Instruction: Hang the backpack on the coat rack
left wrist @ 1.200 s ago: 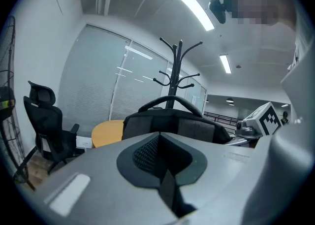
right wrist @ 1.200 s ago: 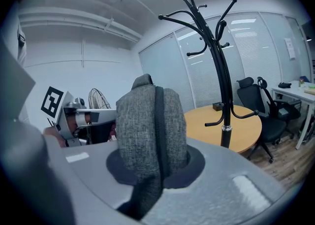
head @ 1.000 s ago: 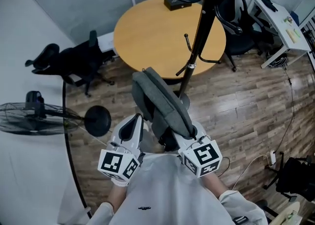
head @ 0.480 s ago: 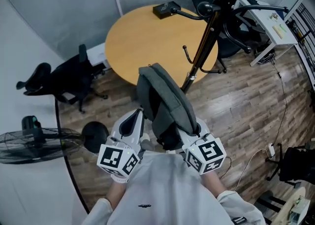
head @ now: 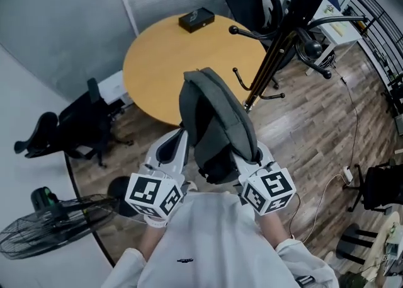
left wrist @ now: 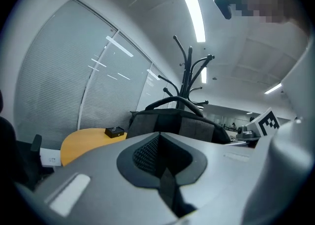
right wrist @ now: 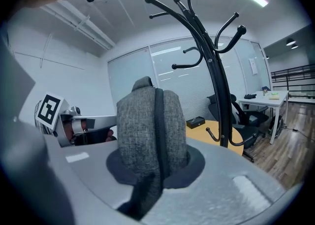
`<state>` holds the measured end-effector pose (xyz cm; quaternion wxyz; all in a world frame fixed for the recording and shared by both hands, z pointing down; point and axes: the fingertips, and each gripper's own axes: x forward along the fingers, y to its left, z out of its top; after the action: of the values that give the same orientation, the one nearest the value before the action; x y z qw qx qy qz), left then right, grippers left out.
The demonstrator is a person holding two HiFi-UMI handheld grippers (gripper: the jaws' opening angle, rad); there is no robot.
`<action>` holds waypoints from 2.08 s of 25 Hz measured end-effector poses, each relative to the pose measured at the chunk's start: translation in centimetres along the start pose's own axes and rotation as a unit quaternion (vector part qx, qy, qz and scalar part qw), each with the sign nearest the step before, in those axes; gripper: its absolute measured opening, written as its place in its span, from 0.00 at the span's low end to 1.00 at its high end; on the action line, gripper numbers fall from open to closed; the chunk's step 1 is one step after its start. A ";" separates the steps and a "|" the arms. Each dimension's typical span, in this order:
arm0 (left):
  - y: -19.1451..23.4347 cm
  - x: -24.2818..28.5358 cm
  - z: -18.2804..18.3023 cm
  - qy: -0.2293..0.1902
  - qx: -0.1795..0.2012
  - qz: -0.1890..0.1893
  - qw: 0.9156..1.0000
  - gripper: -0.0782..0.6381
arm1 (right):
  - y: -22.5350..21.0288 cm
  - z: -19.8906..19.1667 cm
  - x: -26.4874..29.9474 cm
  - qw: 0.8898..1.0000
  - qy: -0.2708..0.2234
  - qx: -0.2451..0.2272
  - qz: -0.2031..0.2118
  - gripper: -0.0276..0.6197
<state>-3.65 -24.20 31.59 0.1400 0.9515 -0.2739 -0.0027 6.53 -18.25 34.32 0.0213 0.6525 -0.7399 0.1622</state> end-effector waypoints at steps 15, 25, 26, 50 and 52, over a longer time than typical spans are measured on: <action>1.6 1.7 2.7 -0.001 -0.023 -0.053 0.998 0.13 | -0.3 4.8 2.6 0.996 -0.053 0.032 -0.065 0.14; 2.0 2.7 3.7 0.000 -0.025 -0.073 0.997 0.13 | -0.7 6.0 2.9 0.994 -0.071 0.044 -0.073 0.14; 2.1 2.7 3.7 0.000 -0.024 -0.072 0.997 0.13 | -0.7 6.0 3.0 0.993 -0.073 0.048 -0.073 0.14; 1.8 3.5 3.5 0.014 -0.014 -0.075 0.997 0.13 | -4.6 10.2 5.5 0.976 -0.136 0.168 -0.035 0.14; 1.9 3.6 3.3 0.010 -0.014 -0.076 0.997 0.13 | -5.3 10.5 5.5 0.972 -0.145 0.182 -0.034 0.14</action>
<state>-1.86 -28.50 29.21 0.1553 0.9675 -0.1994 -0.0079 12.73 -26.85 26.83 -0.2000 0.6871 -0.6702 0.1966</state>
